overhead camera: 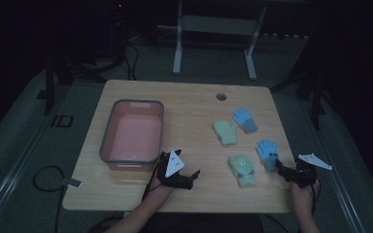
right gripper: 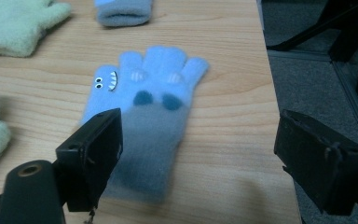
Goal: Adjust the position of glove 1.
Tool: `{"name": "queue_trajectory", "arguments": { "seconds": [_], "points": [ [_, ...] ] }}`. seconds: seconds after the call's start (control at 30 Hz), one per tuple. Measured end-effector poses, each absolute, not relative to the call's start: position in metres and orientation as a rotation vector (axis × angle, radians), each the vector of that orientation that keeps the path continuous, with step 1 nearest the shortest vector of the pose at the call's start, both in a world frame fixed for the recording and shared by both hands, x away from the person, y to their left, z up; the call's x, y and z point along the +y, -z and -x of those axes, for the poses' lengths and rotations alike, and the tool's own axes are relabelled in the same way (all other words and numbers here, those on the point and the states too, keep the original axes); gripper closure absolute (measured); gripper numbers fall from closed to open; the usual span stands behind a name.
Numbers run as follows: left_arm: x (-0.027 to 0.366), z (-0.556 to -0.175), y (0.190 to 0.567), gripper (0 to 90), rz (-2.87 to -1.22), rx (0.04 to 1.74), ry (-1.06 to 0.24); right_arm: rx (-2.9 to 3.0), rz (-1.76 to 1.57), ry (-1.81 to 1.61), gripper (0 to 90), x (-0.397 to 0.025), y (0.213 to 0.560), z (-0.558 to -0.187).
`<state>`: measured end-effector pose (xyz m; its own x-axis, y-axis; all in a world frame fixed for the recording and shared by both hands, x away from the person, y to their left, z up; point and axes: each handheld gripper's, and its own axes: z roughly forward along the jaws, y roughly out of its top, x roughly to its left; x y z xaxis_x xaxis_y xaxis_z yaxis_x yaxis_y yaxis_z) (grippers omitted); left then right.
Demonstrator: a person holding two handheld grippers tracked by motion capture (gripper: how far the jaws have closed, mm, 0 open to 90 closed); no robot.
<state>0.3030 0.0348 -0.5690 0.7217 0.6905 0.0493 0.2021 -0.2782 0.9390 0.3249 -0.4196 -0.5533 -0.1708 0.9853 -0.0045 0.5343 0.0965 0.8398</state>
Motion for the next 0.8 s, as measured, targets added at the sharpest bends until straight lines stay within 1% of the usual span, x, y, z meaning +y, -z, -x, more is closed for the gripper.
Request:
{"name": "queue_trajectory", "arguments": {
  "seconds": [0.5,0.8],
  "points": [
    [0.0347,-0.3033,0.569,2.0,-1.832,0.697,-0.554,1.794,-1.44,-0.869,14.0,-0.4113,0.5542,-0.3246],
    [0.0342,-0.3026,0.569,2.0,-1.833,0.691,-0.558,1.806,-1.442,-0.905,13.9,-0.4129,0.5538,-0.3239]
  ]
}}
